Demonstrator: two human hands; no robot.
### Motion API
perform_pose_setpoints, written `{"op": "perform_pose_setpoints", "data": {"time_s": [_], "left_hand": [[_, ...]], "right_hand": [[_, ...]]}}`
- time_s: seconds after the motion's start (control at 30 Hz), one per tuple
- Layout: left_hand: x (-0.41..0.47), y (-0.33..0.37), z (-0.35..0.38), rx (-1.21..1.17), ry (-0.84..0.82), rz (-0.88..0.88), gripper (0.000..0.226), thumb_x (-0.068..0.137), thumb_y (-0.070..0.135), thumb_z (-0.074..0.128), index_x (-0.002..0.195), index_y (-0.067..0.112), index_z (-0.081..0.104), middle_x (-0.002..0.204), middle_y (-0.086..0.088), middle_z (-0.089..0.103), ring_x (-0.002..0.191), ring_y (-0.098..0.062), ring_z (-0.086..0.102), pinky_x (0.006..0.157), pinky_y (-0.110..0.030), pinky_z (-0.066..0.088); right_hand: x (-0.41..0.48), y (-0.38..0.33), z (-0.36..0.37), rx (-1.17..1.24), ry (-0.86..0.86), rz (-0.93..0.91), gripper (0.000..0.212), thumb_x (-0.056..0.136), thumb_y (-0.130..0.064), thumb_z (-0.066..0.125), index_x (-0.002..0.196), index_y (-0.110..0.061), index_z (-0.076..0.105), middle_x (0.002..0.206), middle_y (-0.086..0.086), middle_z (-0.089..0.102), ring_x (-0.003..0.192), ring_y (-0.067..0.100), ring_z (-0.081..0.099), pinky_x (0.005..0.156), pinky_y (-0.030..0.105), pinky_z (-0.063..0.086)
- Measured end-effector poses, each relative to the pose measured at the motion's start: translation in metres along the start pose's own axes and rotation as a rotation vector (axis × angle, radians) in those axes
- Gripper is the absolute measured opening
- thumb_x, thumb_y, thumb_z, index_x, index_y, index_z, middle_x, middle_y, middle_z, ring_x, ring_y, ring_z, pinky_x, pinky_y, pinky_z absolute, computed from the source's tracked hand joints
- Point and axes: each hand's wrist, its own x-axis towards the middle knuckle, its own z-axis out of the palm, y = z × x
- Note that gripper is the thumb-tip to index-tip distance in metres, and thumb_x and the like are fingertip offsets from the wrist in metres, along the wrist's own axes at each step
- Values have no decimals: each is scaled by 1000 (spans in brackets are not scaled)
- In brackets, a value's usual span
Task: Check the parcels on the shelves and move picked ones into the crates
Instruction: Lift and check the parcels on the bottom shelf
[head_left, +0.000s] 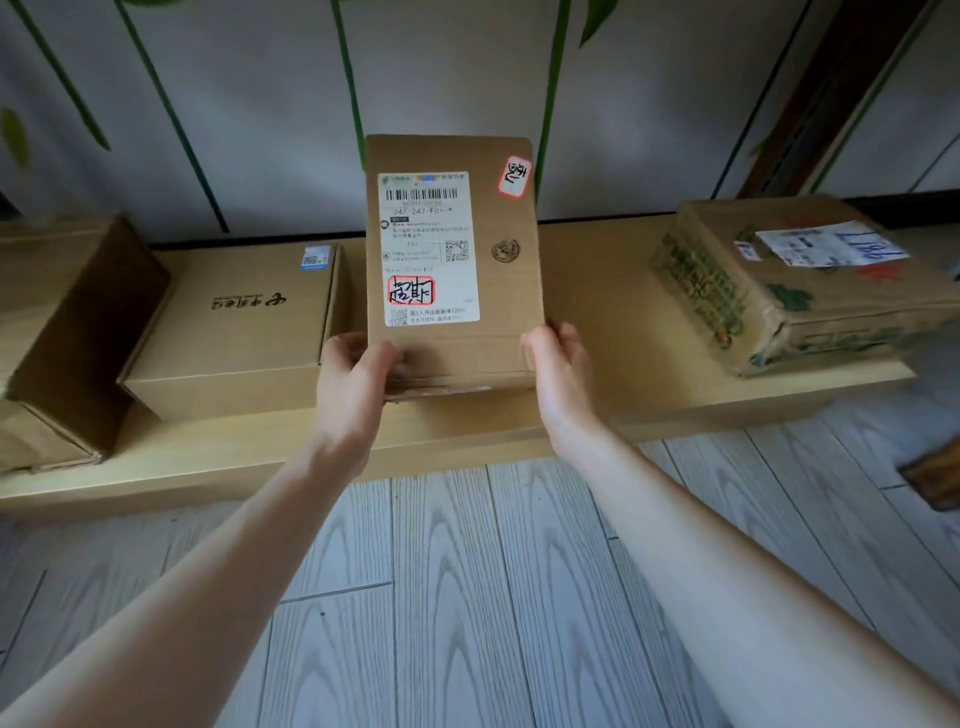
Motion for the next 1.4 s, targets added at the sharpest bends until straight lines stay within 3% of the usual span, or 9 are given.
{"op": "perform_pose_setpoints", "data": {"time_s": [0.13,0.3,0.43,0.63,0.73,0.97,1.13,1.3,1.4], "left_hand": [[-8,-4,0,92,-107,158,69,71,43,64,135,27,42,120,6,61,110,-9,57,99,-37,46],[-49,22,13,65,-148,110,47,78,34,65,122,28,52,113,9,65,109,-11,59,100,-48,45],[-108,66,47,137,-263,-20,36,85,24,64,118,33,52,106,20,65,102,0,59,102,-39,45],[-227,131,110,367,-545,-206,56,83,30,66,135,25,43,125,7,59,117,-11,53,103,-36,42],[-299,167,150,447,-726,-223,48,76,35,70,121,28,52,112,10,64,111,-15,58,91,-34,48],[-450,220,291,588,-1041,-81,43,88,32,59,129,29,48,108,10,58,97,-11,54,72,-18,40],[-553,210,425,622,-1184,-39,34,92,36,50,124,25,53,109,7,59,97,-14,55,77,-26,43],[-648,148,552,756,-1342,57,31,91,33,53,114,13,62,110,-9,65,98,-22,58,84,-33,46],[-684,92,604,879,-1413,-34,31,90,28,56,115,11,62,109,-8,66,93,-21,58,77,-28,42]], "right_hand": [[-1,-4,-8,57,-38,25,18,83,-30,59,70,-25,48,63,-17,50,59,-2,50,55,15,41],[-30,-38,-36,8,-37,23,35,83,-44,62,114,-27,56,97,-21,61,90,-9,56,76,9,42],[-77,-83,-101,-18,97,172,7,86,-43,58,87,-37,54,81,-28,57,77,-14,54,63,-1,38],[-181,-155,-222,61,365,419,12,89,-34,57,93,-26,65,96,-1,70,94,18,64,83,34,49],[-241,-196,-288,139,544,518,12,89,-34,58,77,-36,61,81,-15,67,79,4,64,69,19,48],[-332,-259,-461,203,902,600,28,92,-29,54,117,-18,61,108,0,68,97,11,63,81,24,48],[-370,-253,-612,200,1113,573,10,91,-21,55,99,-23,62,82,-18,63,72,-6,60,58,4,45],[-404,-211,-747,107,1238,724,6,91,-24,53,85,-23,52,96,4,64,77,10,53,77,32,48],[-416,-160,-803,91,1266,820,12,91,-24,53,99,-15,54,98,4,62,76,10,53,67,25,44]]}}
